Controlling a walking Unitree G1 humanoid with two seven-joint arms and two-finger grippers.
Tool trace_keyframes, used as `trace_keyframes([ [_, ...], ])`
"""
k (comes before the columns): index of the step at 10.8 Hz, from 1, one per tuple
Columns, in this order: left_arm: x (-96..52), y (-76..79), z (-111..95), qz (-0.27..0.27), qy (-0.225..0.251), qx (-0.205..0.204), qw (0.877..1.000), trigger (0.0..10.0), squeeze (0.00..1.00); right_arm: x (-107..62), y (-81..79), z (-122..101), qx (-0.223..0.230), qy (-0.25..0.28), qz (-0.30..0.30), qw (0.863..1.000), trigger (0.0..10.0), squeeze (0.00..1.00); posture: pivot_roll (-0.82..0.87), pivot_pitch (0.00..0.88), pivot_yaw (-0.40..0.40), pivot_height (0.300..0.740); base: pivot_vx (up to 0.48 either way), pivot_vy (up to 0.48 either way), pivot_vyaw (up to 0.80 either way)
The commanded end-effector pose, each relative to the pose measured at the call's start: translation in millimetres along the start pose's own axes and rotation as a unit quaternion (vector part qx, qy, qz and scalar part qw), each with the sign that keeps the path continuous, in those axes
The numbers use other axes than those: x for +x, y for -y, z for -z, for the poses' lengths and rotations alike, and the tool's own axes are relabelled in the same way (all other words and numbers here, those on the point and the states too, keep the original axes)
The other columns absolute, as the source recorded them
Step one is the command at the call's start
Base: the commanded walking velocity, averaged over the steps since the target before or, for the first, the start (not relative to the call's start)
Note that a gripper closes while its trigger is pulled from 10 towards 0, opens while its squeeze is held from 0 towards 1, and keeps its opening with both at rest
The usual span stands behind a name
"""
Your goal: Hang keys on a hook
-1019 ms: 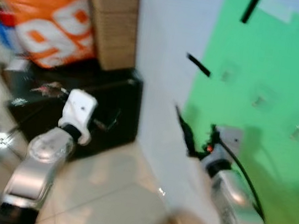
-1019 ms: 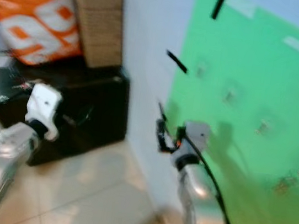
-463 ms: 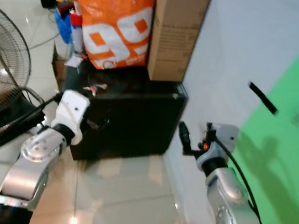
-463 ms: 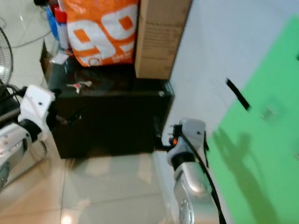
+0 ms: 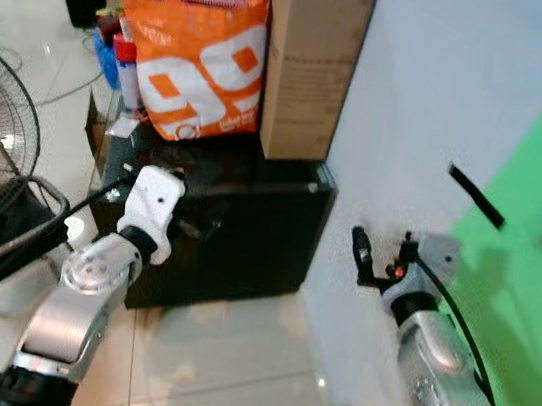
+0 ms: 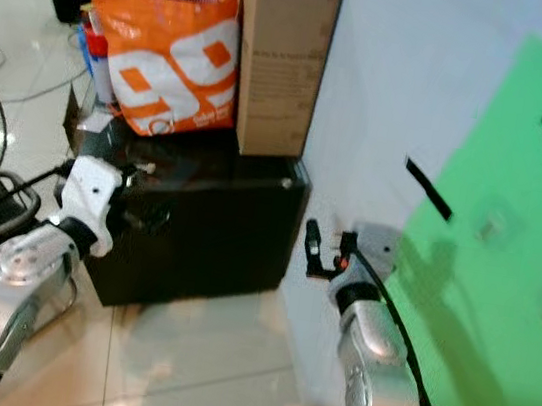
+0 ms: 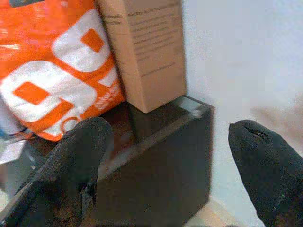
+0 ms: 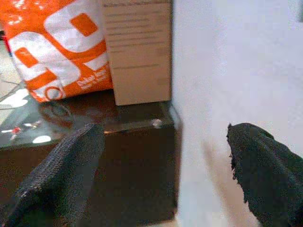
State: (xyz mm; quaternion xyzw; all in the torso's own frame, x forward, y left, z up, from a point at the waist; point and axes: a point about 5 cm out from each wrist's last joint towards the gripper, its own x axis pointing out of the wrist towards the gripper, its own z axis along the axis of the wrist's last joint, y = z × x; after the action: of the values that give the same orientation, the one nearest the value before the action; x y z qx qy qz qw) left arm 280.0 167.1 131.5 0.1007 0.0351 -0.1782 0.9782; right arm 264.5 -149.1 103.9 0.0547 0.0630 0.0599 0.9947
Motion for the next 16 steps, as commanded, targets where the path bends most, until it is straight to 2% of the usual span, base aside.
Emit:
trace_keyframes([
  [1,-1.0,-7.9,-2.9,-0.011,0.003,0.009,1.000,10.0,0.00,2.6,-7.5,-0.7,0.000,0.002,-0.010,1.000,10.0,1.00,0.02,0.000,-0.010,0.740,0.386,0.000,0.00],
  [7,1.1,-8.7,-3.7,-0.010,0.003,0.010,1.000,10.0,0.00,4.7,-6.6,-2.4,-0.010,0.008,-0.008,1.000,10.0,1.00,0.02,0.000,-0.006,0.740,0.379,0.000,0.00],
  [13,2.2,-11.0,-5.3,-0.018,0.010,0.021,1.000,10.0,0.00,7.2,-6.9,-5.5,-0.016,0.018,-0.005,1.000,10.0,1.00,0.02,0.000,-0.007,0.740,0.371,0.000,0.80],
  [16,3.8,-14.6,-2.9,-0.046,0.008,0.026,0.999,10.0,0.00,7.0,-5.5,-6.0,-0.012,0.021,0.003,1.000,10.0,1.00,0.01,0.000,-0.002,0.740,0.304,0.000,0.00],
])
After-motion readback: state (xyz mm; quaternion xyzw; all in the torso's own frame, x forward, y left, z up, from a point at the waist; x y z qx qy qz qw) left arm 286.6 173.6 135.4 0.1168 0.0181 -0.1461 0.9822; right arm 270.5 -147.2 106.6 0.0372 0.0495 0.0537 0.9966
